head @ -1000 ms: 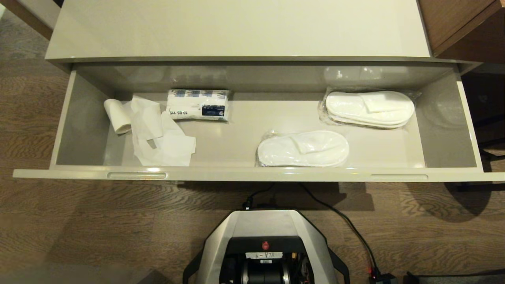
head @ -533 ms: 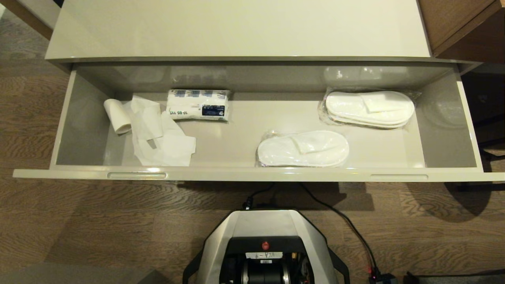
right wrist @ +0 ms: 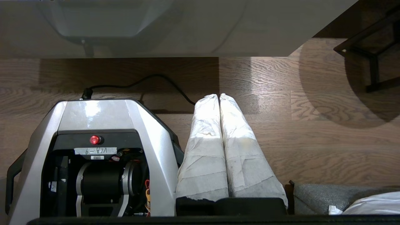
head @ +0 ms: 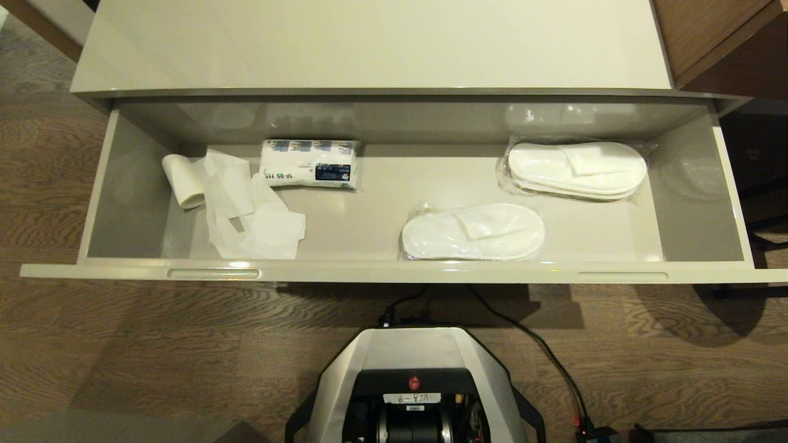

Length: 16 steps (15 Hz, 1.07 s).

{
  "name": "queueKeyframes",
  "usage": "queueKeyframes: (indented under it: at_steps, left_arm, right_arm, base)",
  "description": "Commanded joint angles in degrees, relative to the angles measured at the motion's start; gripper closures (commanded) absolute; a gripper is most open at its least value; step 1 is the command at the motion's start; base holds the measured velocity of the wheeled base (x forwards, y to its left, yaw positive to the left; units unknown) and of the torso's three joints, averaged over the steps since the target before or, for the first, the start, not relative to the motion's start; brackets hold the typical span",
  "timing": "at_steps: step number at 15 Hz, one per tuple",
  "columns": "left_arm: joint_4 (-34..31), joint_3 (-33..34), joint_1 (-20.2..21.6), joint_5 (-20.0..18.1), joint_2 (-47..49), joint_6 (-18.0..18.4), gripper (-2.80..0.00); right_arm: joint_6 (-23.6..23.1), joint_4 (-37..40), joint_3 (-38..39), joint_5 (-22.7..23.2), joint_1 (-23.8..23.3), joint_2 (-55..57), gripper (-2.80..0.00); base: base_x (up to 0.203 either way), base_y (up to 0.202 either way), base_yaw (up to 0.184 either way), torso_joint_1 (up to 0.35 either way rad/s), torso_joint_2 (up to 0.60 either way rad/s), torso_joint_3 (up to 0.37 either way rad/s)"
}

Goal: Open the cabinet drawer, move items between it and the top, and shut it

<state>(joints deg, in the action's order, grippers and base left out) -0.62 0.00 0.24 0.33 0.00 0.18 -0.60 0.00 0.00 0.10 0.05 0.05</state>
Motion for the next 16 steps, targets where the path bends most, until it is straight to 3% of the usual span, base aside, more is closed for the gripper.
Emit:
queueKeyframes:
  at_steps: [1, 16]
  left_arm:
    - [0.01, 0.0, 0.02, 0.02, 0.09, -0.01, 0.0]
    - [0.01, 0.0, 0.02, 0.02, 0.09, -0.01, 0.0]
  right_arm:
    - [-0.02, 0.0, 0.09, -0.01, 0.04, 0.04, 0.0]
    - [-0.02, 0.0, 0.09, -0.01, 0.04, 0.04, 0.0]
  base:
    - [0.0, 0.0, 0.0, 0.0, 0.0, 0.0]
    - [0.0, 0.0, 0.0, 0.0, 0.0, 0.0]
